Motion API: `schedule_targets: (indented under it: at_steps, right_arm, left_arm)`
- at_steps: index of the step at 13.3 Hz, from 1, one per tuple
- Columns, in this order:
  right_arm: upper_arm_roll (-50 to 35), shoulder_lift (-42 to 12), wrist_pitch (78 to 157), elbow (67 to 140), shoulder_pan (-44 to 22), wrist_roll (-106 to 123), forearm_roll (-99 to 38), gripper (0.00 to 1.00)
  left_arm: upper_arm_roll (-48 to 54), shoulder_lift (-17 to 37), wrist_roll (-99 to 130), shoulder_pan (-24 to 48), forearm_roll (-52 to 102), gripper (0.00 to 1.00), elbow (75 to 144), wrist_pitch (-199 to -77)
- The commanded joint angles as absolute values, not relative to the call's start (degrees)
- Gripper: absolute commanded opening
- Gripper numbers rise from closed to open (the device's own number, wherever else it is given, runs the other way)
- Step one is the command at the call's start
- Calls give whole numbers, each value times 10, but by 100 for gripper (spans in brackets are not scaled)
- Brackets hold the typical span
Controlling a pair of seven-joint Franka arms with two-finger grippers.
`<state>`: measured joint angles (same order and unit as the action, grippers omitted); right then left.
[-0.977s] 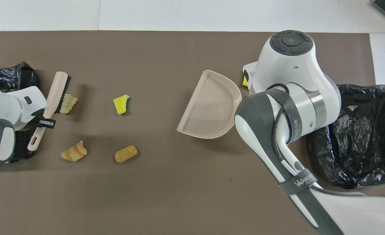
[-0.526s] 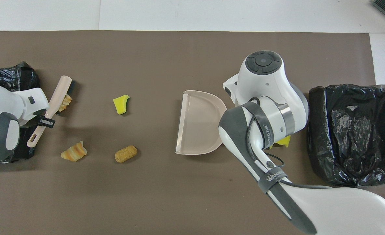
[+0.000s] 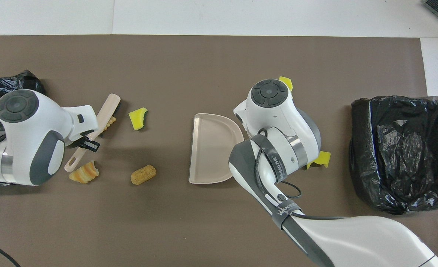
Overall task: Sweep and dump trash in bin
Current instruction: 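Sweep debris into the dustpan with the brush in the left gripper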
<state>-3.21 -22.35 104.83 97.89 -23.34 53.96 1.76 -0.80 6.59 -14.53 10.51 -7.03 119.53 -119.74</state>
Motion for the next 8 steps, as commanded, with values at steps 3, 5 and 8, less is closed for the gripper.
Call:
schedule_targets:
  at_steps: [3, 5, 8]
  right_arm:
    - [-35, -199, 1067, 1022, -235, 516, 40, 0]
    - [-35, -194, 1066, 1033, -234, 514, 40, 0]
    - [-35, -189, 1063, 1039, -234, 498, 40, 0]
  left_arm:
    - [-17, 43, -126, 142, -40, 0, 1138, -1112]
    - [-19, 68, -134, 123, -40, 0, 1100, -1109]
    - [-18, 71, -162, 77, -40, 0, 1119, -1158]
